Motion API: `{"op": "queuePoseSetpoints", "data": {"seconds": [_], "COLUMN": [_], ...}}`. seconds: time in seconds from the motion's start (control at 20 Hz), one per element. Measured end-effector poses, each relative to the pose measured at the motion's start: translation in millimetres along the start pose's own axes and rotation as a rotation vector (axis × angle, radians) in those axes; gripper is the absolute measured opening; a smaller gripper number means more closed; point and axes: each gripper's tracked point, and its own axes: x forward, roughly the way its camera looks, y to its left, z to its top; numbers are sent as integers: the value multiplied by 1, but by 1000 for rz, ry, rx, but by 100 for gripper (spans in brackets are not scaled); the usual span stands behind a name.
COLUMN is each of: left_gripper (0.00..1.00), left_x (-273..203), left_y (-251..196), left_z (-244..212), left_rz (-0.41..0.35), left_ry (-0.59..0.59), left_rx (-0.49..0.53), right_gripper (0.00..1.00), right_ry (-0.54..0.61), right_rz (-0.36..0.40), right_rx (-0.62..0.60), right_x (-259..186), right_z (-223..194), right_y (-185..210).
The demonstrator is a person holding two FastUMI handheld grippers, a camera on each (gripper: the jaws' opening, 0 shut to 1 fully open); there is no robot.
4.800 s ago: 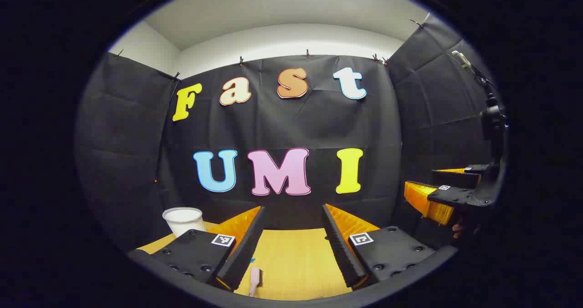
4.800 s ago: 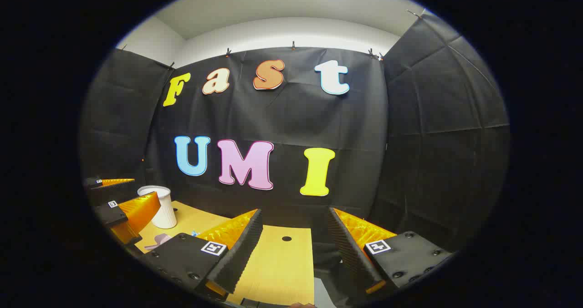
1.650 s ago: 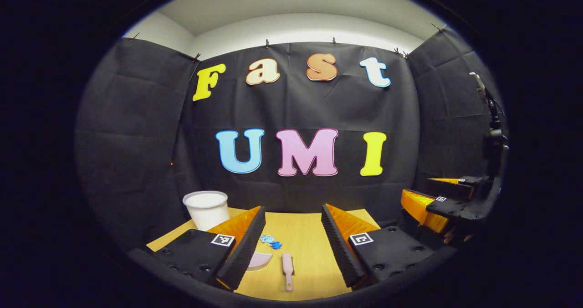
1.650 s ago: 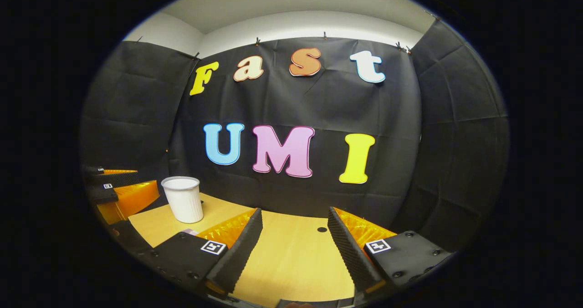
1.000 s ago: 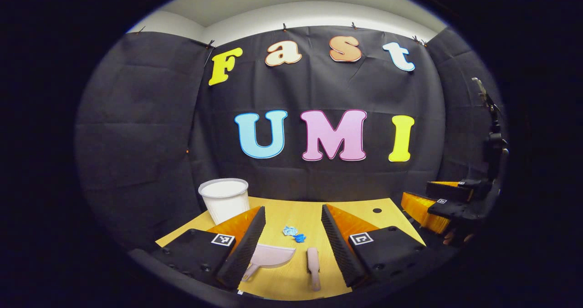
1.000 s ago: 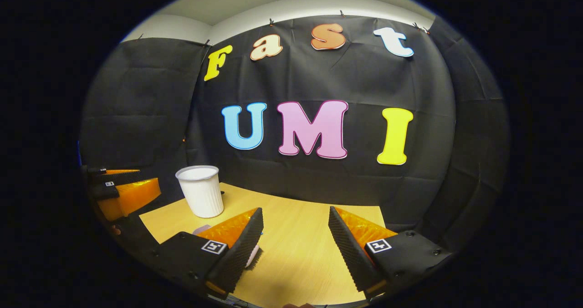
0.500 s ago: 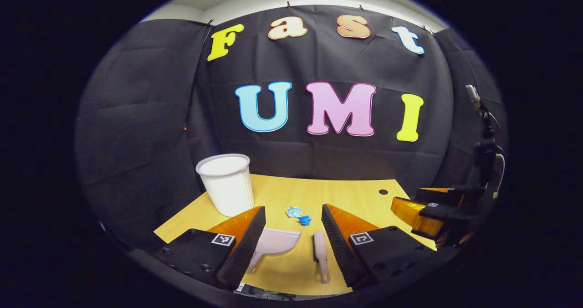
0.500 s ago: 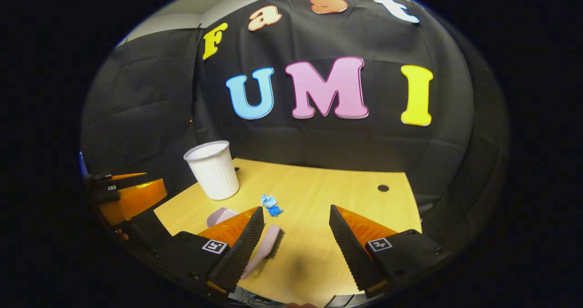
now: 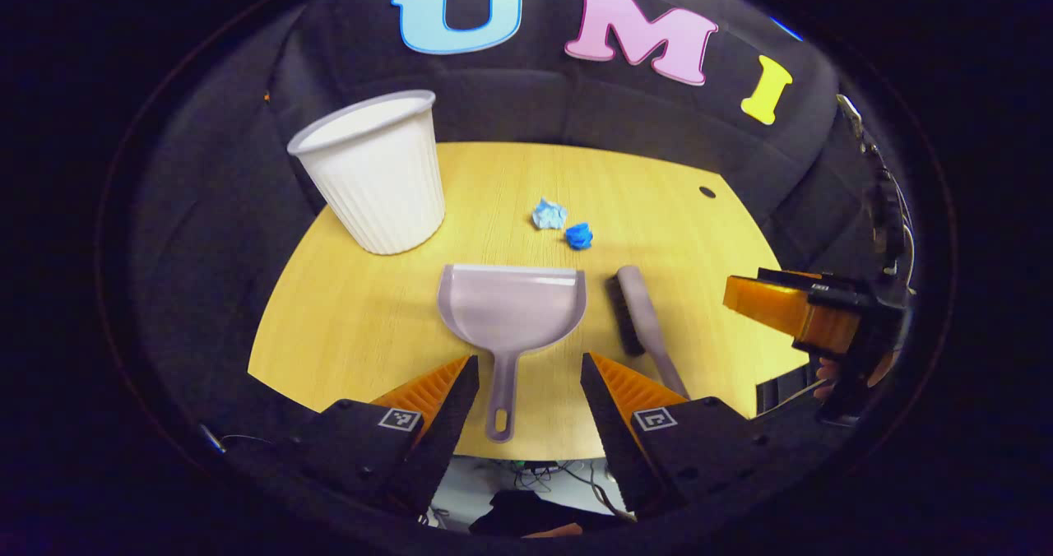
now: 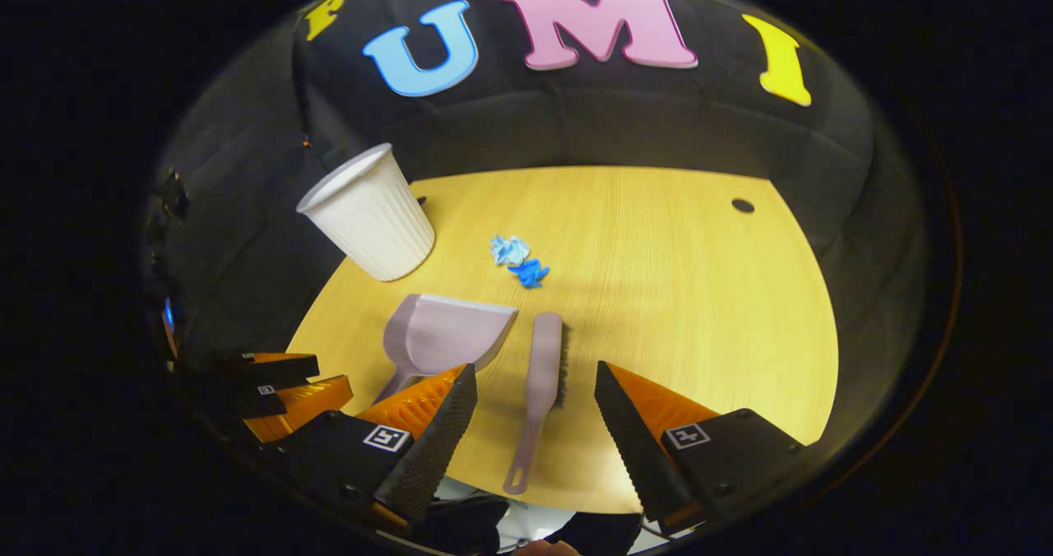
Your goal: Pick up the small broom and dustpan from the desktop, sweep the trash into the dustpan with the broom, and then empty the trash into the garbage bin.
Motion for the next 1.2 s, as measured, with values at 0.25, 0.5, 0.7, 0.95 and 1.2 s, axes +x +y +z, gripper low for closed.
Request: {"op": "queuePoseSetpoints", "data": {"seconds": [0.25,0.5,0.7,0.95,1.2], "left_gripper": [77,77,77,77,77], "left_x": [31,56,74,92,112], "left_y": [8,15,19,17,15], "left_z": [-20,-27,-35,-34,-32], "left_rz": [-36,-18,3,-6,-6], "left_ry": [263,441,537,578,586], "left_rx": [-27,-120,-93,-131,-124], "right_gripper": [87,87,96,96,96], "right_ry": [254,488,617,718,739], "right_rz": [-41,-51,-84,-121,-178], "right_rx": [37,94,56,73,-8], "right_x": [37,55,83,98,112], "right_z": [-26,-52,-77,-108,-121], "right_y": [-8,-8,-6,-2,-7]}}
